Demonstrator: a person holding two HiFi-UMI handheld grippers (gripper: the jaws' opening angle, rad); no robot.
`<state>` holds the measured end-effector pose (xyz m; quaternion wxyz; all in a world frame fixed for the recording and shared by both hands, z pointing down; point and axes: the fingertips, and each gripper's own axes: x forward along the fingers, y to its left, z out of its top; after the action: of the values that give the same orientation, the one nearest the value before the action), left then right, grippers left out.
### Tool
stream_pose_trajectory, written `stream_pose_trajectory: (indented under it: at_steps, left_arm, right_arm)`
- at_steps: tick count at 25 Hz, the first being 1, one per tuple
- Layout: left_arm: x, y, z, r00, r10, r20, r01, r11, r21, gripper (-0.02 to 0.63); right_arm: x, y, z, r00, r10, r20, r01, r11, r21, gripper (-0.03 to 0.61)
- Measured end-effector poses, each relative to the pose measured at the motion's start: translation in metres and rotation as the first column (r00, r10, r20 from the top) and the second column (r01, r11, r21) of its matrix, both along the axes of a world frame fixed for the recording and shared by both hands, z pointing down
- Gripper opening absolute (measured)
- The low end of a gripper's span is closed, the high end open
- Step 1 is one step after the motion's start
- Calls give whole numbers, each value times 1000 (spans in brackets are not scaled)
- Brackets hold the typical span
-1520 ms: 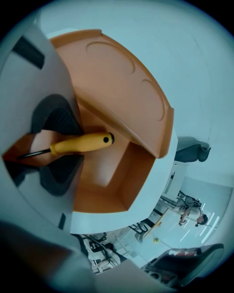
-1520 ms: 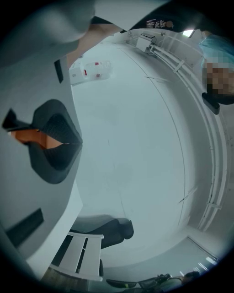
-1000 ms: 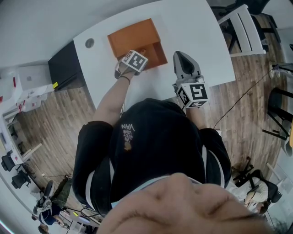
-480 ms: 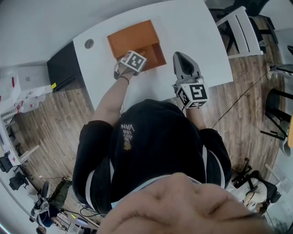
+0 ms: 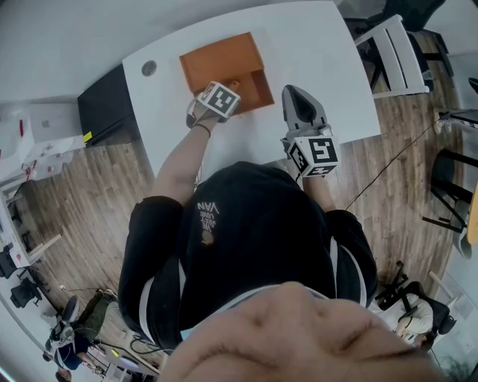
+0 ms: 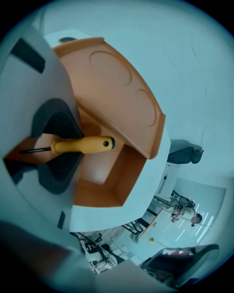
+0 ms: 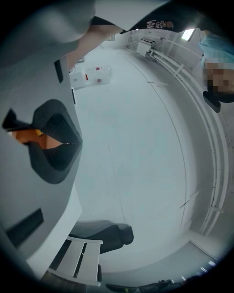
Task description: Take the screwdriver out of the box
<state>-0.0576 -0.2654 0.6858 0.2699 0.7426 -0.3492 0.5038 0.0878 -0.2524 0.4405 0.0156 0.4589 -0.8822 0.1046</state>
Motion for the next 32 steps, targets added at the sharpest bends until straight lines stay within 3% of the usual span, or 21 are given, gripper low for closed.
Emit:
stream_pose_trajectory:
  at_steps: [14,22,32]
  left_arm:
    - [-8,-2,-30,998,-4,-57,11,992,122,103]
    - [-20,-10,-65,997,-9,-72,26,970,242,103]
    - [-17,-5,-84,981,-12,-191,69,954,291,103]
  right_arm:
    - [-18,18,-4,1000,-14,0,14,1000,12,12]
    - [-30,27,-7,1000,-18,-13,19,1000,19,12]
    - [-40,37,-11,999,-18,-29,19,999,30,12]
